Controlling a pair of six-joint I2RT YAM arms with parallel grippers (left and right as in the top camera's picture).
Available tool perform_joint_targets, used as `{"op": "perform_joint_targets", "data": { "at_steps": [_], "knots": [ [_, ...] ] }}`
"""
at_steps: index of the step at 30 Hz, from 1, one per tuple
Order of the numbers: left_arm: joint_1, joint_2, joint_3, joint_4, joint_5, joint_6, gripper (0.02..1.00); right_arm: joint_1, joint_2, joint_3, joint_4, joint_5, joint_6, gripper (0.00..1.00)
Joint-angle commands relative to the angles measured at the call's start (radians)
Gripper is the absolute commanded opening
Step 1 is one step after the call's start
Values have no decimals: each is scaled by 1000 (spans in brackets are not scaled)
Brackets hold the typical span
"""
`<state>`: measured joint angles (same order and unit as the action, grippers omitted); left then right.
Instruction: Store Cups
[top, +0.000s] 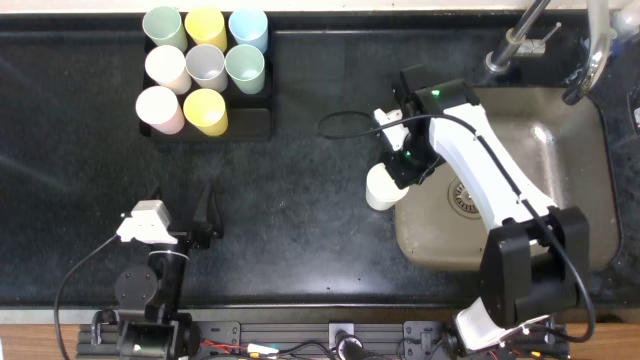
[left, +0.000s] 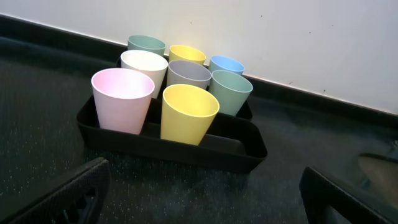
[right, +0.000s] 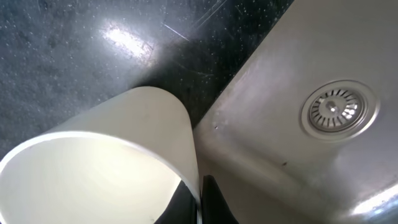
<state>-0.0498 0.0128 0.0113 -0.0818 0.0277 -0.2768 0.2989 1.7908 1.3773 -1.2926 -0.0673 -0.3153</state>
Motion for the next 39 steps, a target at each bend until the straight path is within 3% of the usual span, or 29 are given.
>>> {"op": "perform_joint_targets", "data": {
  "at_steps": [1,9,12,16,25,39],
  "knots": [
    [4,-8,-3,0,16,23,1000,72,-3,143,-71,-3,41,45],
    [4,-8,-3,0,16,23,1000,172,91,784,-224,-2,219,42],
    [4,-8,-3,1,16,22,1000,208,201,1028,-282,45,290,45],
    [4,-8,-3,0,16,23,998,276,312,1202,-270,102,305,45],
    [4,-8,-3,1,16,22,998,371,450,1237,-190,101,301,45],
    [4,-8,-3,1,16,23,1000,369,587,1236,-148,53,267,45]
  ]
}}
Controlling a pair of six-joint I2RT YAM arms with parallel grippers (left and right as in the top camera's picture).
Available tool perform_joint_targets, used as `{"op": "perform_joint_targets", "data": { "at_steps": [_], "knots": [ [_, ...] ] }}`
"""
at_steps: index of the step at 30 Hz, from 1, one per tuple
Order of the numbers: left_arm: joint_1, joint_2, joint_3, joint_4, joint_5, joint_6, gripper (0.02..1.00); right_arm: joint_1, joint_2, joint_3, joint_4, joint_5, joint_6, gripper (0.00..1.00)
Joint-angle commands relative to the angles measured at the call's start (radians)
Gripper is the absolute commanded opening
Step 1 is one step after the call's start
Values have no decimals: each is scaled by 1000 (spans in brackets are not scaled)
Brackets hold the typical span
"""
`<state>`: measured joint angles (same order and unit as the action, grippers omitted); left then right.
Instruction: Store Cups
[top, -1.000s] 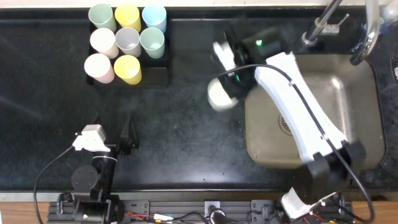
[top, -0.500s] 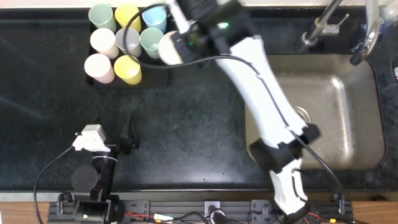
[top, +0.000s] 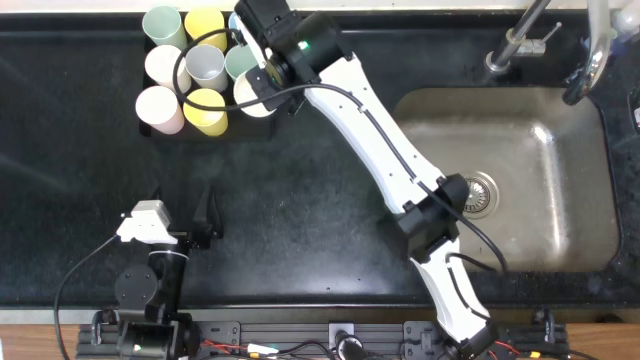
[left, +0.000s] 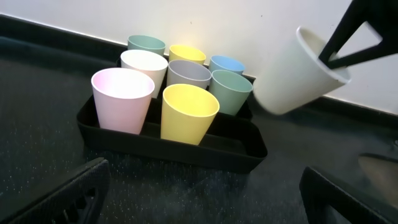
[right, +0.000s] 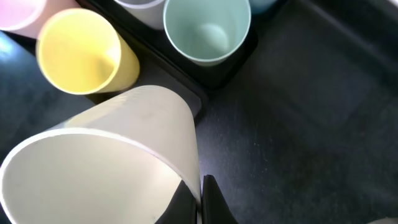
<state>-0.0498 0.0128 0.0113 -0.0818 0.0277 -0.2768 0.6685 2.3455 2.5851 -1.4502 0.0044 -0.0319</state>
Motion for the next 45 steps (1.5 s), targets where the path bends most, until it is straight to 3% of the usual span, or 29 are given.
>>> {"op": "perform_joint_targets", "data": {
  "at_steps": [1,19,45],
  "knots": [
    [4,-8,-3,0,16,22,1000,0,38,29,10,-19,-16,42],
    [4,-8,-3,0,16,23,1000,12,111,28,62,-108,-50,45],
    [4,-8,-3,0,16,22,1000,9,161,28,78,-51,-61,45]
  ]
}}
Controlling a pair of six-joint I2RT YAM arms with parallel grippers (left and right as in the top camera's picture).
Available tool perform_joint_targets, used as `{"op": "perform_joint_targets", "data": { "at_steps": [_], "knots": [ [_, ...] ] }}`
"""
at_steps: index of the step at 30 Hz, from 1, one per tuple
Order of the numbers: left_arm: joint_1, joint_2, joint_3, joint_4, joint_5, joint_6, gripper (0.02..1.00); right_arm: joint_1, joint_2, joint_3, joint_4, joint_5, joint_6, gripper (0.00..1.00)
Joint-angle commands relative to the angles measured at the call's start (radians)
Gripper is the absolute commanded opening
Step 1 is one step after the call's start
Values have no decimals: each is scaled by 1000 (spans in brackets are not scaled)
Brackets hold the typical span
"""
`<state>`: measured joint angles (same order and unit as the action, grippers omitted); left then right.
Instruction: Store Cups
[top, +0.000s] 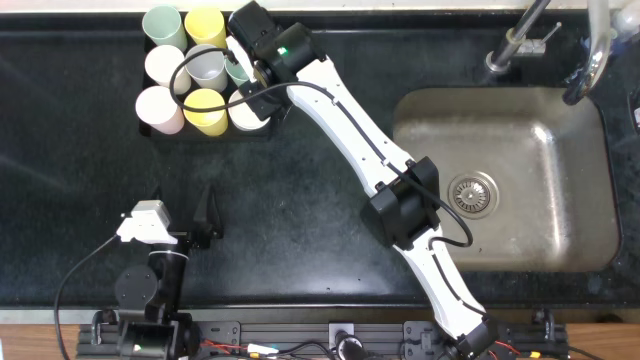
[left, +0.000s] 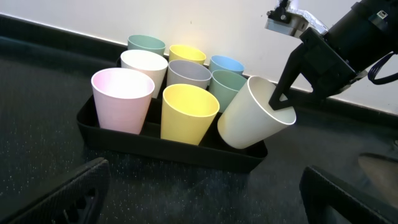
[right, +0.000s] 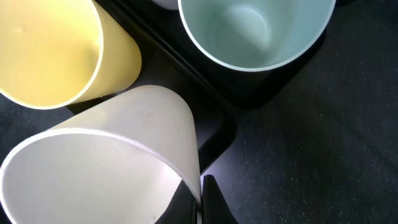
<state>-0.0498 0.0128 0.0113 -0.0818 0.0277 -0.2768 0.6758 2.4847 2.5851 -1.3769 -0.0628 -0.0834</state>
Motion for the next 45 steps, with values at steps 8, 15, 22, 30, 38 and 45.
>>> {"op": "perform_joint_targets", "data": {
  "at_steps": [8,15,22,30,38,45],
  "knots": [
    [4,-8,-3,0,16,23,998,1,55,28,-18,49,-39,42],
    [4,-8,-3,0,16,23,1000,1,64,28,-5,47,-48,45],
    [4,-8,-3,1,16,22,1000,0,78,28,0,43,-48,42],
    [4,-8,-3,0,16,23,1000,0,78,28,5,44,-48,950],
    [4,-8,-3,0,16,22,998,-2,62,32,-3,45,-43,998],
    [4,-8,-3,0,16,22,1000,-29,-3,52,25,45,17,998]
  ]
}}
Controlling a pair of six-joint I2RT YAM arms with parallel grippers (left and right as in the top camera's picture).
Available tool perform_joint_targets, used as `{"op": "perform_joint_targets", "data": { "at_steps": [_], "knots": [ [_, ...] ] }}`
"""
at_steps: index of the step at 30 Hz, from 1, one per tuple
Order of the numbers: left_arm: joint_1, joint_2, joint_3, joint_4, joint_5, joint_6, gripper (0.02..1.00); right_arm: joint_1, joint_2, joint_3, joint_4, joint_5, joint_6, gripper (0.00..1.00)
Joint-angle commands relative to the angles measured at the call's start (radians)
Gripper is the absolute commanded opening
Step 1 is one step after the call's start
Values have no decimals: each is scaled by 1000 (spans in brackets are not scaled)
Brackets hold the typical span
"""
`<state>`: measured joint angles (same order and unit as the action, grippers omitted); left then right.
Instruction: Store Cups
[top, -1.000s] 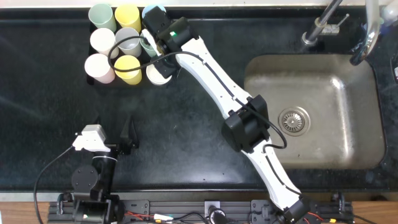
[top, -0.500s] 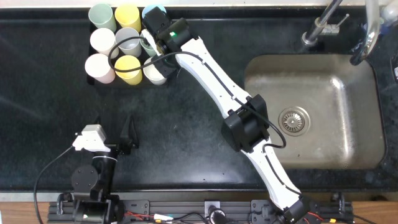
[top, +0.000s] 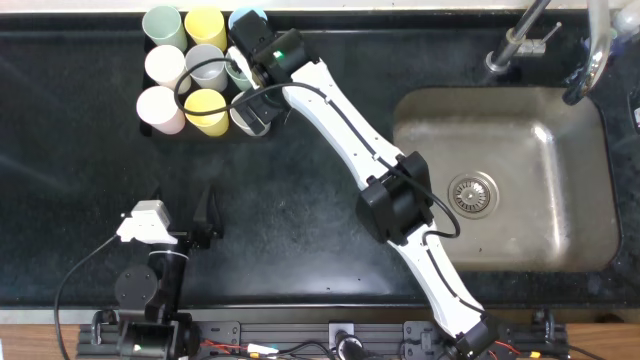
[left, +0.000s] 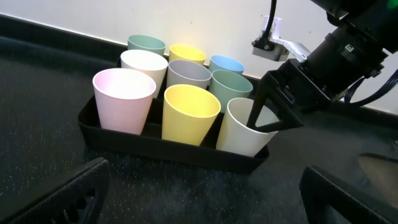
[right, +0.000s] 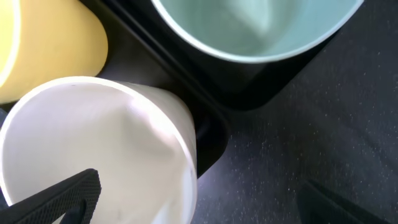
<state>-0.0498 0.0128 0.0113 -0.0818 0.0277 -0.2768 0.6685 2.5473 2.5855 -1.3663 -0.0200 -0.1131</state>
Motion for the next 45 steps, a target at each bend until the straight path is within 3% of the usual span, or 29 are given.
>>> {"op": "perform_joint_targets", "data": {
  "at_steps": [1,13,17,22,28,33,35,38,41,45],
  "knots": [
    [4,-8,-3,1,16,22,1000,-27,-76,65,16,2,53,998],
    [4,-8,-3,0,16,23,998,-67,-310,184,-122,-2,66,998],
    [4,-8,-3,0,16,23,1000,-141,-472,181,-248,-3,171,998],
    [4,-8,-3,0,16,23,998,-313,-650,79,-243,254,213,998],
    [4,-8,-3,0,16,22,1000,-470,-958,-451,-154,275,268,998],
    [4,-8,-3,1,16,22,1000,-562,-1255,-1001,17,231,410,996],
    [4,-8,-3,0,16,23,1000,-585,-1353,-1163,74,214,405,998],
    [4,-8,-3,0,16,22,1000,-598,-1503,-1378,194,251,345,996],
    [4,-8,-3,0,16,22,1000,-598,-1656,-1578,416,257,259,998],
    [4,-8,-3,0,16,23,1000,-598,-1891,-1852,782,257,232,998]
  ]
}}
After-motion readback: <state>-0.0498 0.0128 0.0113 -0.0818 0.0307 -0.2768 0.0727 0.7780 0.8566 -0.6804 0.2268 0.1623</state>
